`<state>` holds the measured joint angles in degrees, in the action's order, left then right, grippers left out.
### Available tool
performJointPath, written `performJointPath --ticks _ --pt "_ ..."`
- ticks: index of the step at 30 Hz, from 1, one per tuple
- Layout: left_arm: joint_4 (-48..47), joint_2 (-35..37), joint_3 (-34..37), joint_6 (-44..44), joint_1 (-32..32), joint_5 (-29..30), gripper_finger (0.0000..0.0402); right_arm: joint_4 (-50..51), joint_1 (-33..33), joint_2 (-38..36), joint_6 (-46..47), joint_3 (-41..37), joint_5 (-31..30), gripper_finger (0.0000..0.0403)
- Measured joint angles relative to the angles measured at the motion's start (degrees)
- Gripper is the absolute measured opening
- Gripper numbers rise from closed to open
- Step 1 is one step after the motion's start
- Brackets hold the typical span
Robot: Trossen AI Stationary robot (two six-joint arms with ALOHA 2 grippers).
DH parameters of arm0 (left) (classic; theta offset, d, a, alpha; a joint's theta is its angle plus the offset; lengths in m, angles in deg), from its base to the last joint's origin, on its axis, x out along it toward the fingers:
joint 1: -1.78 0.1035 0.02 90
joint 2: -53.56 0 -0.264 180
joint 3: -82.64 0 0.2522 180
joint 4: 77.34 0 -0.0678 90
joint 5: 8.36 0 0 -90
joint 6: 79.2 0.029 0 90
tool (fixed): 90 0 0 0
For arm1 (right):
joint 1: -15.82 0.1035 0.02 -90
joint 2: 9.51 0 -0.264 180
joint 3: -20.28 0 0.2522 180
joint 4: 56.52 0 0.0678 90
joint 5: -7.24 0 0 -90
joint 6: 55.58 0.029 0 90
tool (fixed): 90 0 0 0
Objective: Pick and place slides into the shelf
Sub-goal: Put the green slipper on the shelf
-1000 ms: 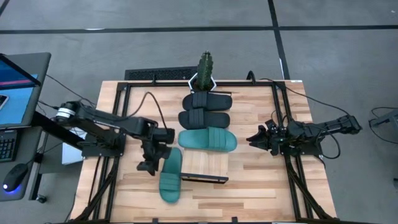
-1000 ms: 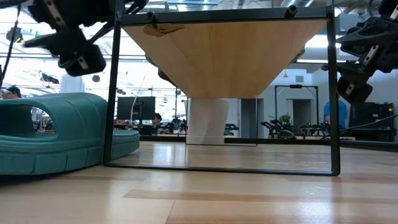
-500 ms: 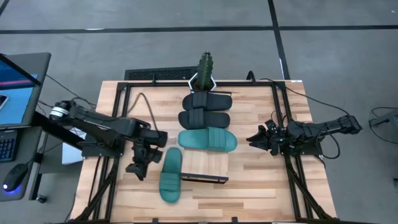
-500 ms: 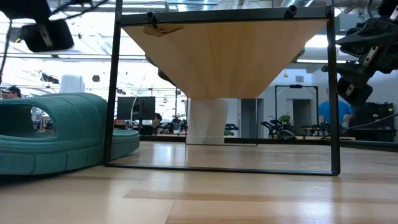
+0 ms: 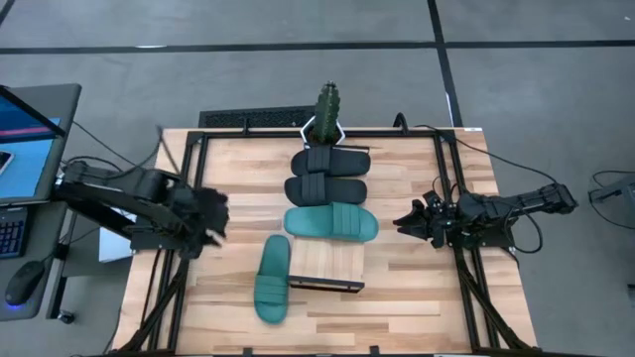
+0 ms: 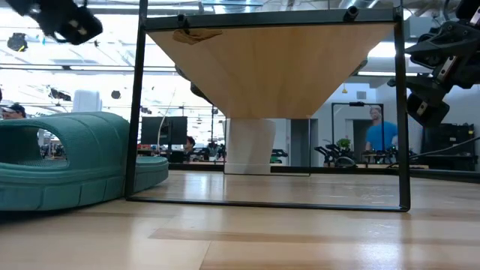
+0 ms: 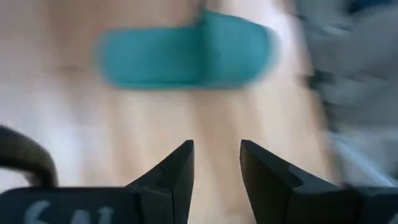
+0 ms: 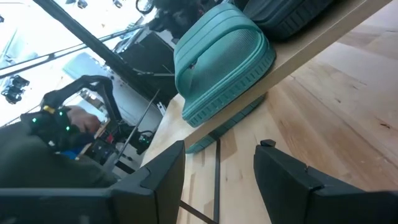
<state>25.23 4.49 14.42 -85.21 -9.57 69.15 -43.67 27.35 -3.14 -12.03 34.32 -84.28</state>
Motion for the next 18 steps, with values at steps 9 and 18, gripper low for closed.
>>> performJointPath --ticks 9,18 --pt "3.1 1.7 0.0 13.0 0.0 9.8 0.0116 0.0 0.0 0.0 0.0 0.0 0.0 0.0178" --pt "11.5 -4.7 0.0 17.2 0.0 9.5 0.0116 0.0 0.0 0.0 0.0 0.0 0.0 0.0178"
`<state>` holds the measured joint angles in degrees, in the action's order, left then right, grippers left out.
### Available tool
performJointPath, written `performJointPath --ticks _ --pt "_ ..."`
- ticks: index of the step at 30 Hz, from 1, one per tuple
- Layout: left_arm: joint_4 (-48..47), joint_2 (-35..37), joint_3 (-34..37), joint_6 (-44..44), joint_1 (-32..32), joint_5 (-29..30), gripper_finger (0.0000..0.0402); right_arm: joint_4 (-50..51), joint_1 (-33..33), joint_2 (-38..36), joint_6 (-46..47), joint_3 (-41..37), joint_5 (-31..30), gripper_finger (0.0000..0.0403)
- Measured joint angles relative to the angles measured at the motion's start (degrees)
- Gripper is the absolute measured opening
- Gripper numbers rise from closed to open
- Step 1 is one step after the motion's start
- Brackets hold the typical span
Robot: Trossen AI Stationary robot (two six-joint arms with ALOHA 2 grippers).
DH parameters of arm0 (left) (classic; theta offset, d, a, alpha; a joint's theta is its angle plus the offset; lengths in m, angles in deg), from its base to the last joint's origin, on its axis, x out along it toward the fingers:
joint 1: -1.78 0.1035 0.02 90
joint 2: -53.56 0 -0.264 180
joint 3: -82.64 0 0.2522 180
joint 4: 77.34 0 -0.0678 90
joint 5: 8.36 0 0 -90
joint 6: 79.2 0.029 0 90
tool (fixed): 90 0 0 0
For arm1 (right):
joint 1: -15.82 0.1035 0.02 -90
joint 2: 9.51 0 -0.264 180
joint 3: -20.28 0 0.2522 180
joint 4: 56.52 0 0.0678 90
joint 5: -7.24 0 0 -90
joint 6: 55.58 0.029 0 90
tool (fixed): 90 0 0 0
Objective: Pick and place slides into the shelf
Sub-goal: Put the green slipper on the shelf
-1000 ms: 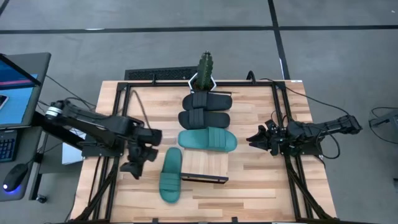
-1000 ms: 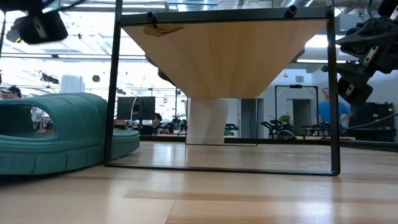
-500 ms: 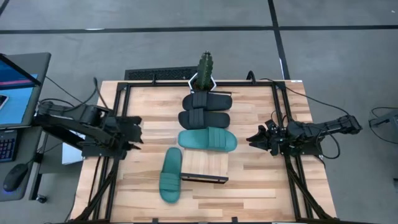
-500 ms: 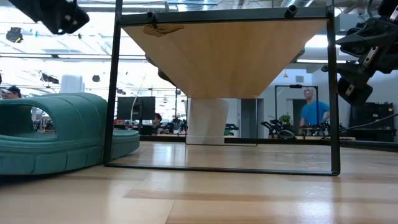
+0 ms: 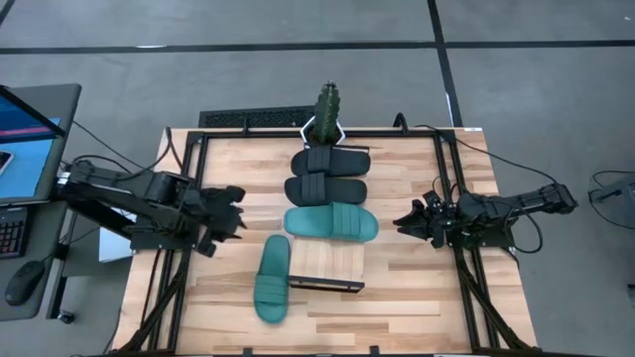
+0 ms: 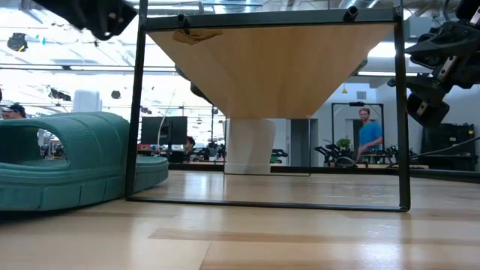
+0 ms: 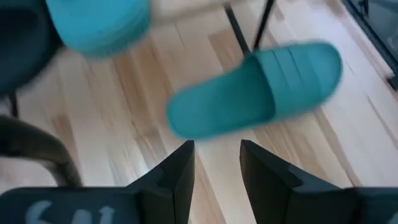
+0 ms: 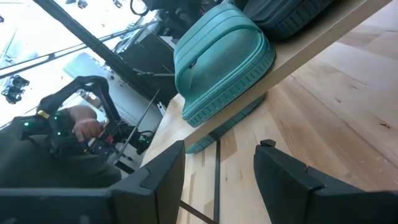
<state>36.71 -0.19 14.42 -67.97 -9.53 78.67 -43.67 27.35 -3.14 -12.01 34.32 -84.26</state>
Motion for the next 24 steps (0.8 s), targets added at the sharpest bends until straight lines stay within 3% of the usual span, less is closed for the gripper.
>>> performJointPath --ticks 13,17,24 --pt "7.7 -6.7 0.2 5.0 4.5 -1.3 0.0114 0.0 0.0 0.0 0.0 0.0 0.0 0.0178" --pt "14.0 -7.3 3.7 5.2 7.2 -3.2 0.0105 0.0 0.0 0.0 0.0 0.0 0.0 0.0178" --pt "16.9 -7.3 9.6 4.9 10.7 -4.3 0.0087 0.0 0.0 0.0 0.0 0.0 0.0 0.0178"
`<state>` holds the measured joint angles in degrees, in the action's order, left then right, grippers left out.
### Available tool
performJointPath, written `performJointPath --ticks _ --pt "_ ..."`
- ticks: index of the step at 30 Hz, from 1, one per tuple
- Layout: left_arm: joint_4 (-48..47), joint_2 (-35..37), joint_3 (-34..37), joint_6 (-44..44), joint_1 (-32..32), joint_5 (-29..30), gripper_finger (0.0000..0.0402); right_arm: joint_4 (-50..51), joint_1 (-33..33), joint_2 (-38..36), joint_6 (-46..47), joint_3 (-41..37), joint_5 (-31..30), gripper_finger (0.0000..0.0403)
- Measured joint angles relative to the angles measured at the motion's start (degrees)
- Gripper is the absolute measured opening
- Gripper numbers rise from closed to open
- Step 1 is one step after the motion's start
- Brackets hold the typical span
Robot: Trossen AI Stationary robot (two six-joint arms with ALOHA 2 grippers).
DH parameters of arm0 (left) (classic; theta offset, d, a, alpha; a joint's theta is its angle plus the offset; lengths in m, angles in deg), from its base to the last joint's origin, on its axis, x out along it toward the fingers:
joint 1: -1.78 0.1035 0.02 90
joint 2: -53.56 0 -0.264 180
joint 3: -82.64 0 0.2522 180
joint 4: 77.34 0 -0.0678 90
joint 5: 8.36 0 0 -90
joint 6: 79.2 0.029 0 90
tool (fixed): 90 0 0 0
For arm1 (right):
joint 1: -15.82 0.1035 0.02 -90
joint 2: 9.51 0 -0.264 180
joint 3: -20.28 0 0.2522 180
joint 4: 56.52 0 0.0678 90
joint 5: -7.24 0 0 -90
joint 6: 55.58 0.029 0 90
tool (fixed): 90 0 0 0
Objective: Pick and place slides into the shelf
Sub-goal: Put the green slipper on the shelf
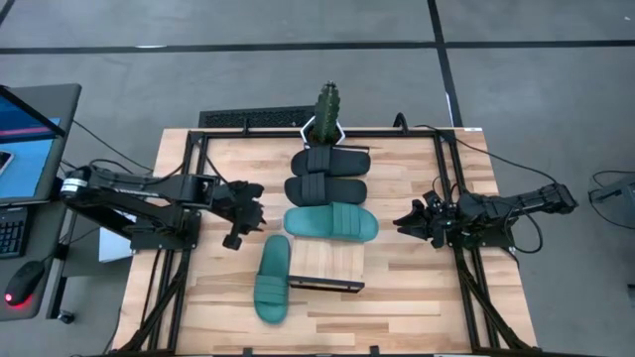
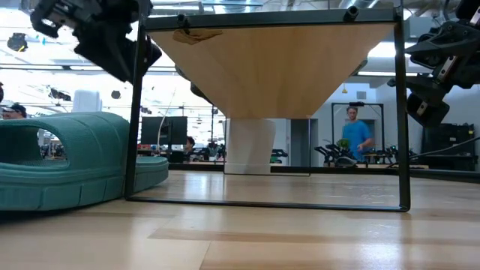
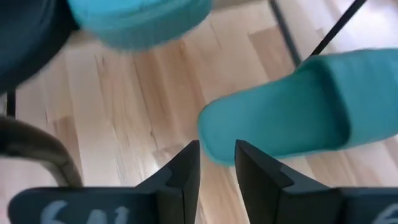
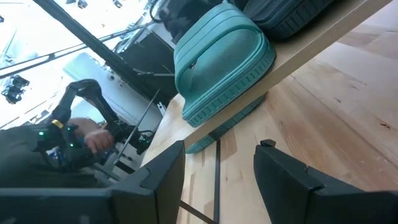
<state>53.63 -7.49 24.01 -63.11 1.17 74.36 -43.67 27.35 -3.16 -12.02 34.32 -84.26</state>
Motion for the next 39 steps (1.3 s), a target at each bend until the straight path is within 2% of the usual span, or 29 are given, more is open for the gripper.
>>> performJointPath --ticks 4,9,19,32,39 --pt "4.5 0.0 2.9 -0.5 1.1 -1.8 0.0085 0.0 0.0 0.0 0.0 0.0 0.0 0.0178" --pt "9.7 0.0 7.0 -5.4 1.6 -4.3 0.0085 0.0 0.0 0.0 0.0 0.0 0.0 0.0178" --pt "17.3 -0.2 10.5 -10.8 1.6 1.3 0.0086 0.0 0.0 0.0 0.0 0.0 0.0 0.0178" --pt "18.9 -10.9 10.6 -11.4 1.3 2.0 0.0177 0.0 0.0 0.0 0.0 0.0 0.0 0.0178" --pt "20.8 -12.1 10.6 -11.4 0.3 0.6 0.019 0.0 0.0 0.0 0.0 0.0 0.0 0.0178"
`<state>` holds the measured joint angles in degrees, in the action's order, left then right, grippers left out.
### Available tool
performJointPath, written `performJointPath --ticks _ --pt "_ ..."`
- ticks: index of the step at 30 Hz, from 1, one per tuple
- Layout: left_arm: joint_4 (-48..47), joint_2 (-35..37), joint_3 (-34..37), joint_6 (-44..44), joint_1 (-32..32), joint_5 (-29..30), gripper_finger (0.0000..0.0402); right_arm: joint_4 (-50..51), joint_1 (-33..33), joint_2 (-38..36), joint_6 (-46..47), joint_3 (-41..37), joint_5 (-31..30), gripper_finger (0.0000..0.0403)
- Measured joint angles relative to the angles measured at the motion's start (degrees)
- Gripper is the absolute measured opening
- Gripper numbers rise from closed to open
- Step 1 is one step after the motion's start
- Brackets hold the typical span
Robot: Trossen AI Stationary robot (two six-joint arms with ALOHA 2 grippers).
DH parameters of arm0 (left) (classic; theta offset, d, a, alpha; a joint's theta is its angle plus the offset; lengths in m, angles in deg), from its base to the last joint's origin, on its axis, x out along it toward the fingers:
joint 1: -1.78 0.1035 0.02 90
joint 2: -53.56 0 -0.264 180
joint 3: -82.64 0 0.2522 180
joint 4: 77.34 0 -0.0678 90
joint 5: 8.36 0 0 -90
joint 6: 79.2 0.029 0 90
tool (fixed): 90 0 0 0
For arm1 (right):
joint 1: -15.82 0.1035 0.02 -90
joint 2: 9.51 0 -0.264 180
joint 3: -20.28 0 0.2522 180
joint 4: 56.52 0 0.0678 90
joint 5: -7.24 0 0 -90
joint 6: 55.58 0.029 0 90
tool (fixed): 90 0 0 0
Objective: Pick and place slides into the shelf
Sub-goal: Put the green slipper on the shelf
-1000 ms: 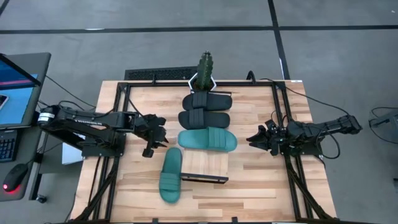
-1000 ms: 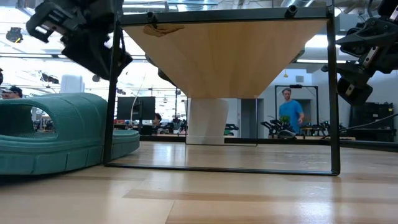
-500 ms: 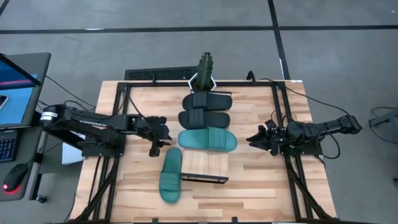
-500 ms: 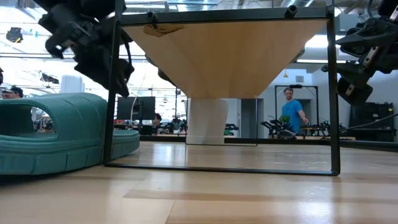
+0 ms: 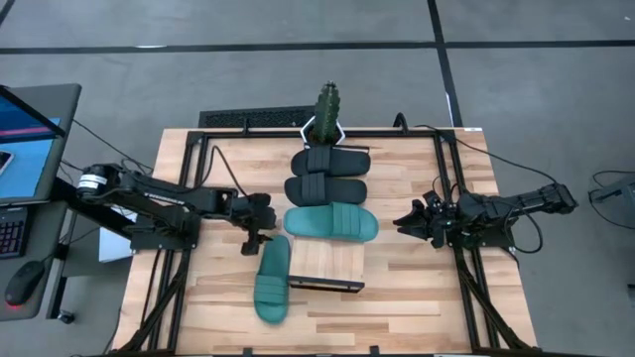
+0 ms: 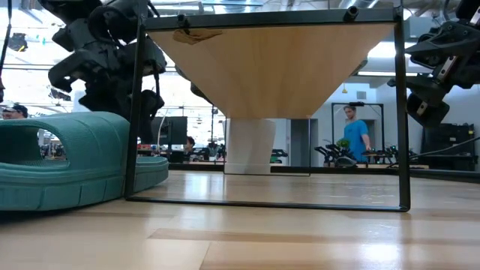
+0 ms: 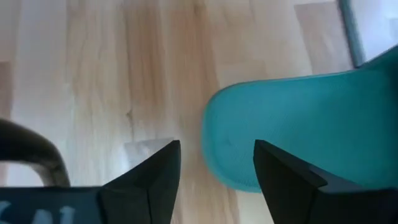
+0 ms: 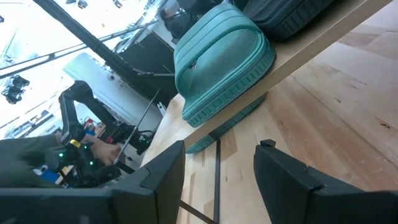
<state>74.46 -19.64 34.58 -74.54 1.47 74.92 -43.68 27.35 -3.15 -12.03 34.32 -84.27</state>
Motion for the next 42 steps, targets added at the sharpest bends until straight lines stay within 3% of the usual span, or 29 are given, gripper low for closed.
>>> performJointPath --ticks 42 --pt "2.4 -1.9 0.0 -1.3 -0.9 1.1 0.019 0.0 0.0 0.0 0.0 0.0 0.0 0.0178"
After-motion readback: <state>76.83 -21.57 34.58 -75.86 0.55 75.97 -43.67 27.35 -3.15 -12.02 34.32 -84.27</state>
